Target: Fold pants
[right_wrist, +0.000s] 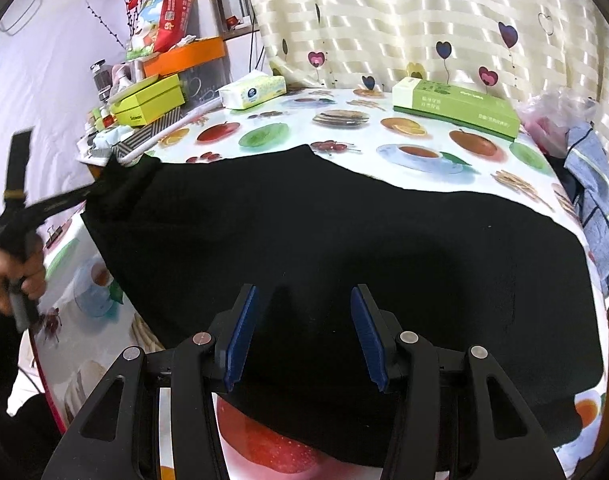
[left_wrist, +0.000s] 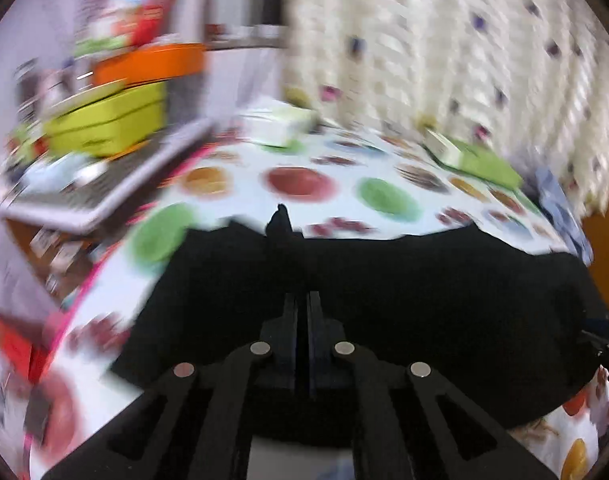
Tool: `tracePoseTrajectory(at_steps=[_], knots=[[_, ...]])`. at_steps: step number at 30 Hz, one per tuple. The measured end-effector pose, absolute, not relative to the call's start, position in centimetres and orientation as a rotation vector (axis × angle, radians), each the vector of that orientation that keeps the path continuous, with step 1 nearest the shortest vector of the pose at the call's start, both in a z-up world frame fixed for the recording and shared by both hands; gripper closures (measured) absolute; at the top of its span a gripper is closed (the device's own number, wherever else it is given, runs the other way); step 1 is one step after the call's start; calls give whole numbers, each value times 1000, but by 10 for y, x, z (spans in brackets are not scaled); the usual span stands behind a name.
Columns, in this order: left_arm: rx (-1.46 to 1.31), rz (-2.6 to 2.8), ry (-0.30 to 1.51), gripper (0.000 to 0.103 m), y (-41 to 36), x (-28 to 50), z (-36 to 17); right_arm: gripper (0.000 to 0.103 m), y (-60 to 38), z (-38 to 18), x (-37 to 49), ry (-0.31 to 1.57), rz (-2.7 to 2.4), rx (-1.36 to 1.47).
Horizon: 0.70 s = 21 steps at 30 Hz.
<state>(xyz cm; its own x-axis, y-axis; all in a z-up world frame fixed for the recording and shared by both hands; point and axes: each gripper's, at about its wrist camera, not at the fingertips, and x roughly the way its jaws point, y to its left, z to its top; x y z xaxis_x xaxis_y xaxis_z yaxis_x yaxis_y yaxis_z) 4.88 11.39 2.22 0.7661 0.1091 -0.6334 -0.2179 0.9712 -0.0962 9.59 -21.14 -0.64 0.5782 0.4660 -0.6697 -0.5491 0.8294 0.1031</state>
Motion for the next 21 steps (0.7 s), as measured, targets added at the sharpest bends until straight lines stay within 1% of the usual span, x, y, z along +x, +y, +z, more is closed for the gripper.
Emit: tracePoseTrajectory(at_steps=[2,3,5,7,9,11,12,13,15,19,21], knots=[[-221,206,690,96,130,31,14,54,-208,-9,98,757,600,-122],[-243,216,706,93,137,24,8,54,-205,-11,98,764,604,-124],[-299,226,725,92,151,12,0,54,-201,-11,98,767,618,-125],[-344,222,718,86,162,2,-2,54,-197,-10,96,761,626,-134],[-345,250,691,84,165,-4,2,54,-194,-10,95,760,627,-144],[-330,253,658,77,172,-6,10,54,-192,-10,94,761,627,-147],[-327,253,651,69,177,-4,13,54,-192,-10,94,762,625,-148],[-326,253,649,63,182,1,16,54,-192,-10,93,762,621,-149],[-311,210,646,60,190,14,22,54,-193,-10,94,762,613,-146],[-245,141,700,60,199,59,21,54,-195,-10,94,766,599,-140],[-247,117,760,60,205,82,13,54,-196,-11,94,770,593,-139]])
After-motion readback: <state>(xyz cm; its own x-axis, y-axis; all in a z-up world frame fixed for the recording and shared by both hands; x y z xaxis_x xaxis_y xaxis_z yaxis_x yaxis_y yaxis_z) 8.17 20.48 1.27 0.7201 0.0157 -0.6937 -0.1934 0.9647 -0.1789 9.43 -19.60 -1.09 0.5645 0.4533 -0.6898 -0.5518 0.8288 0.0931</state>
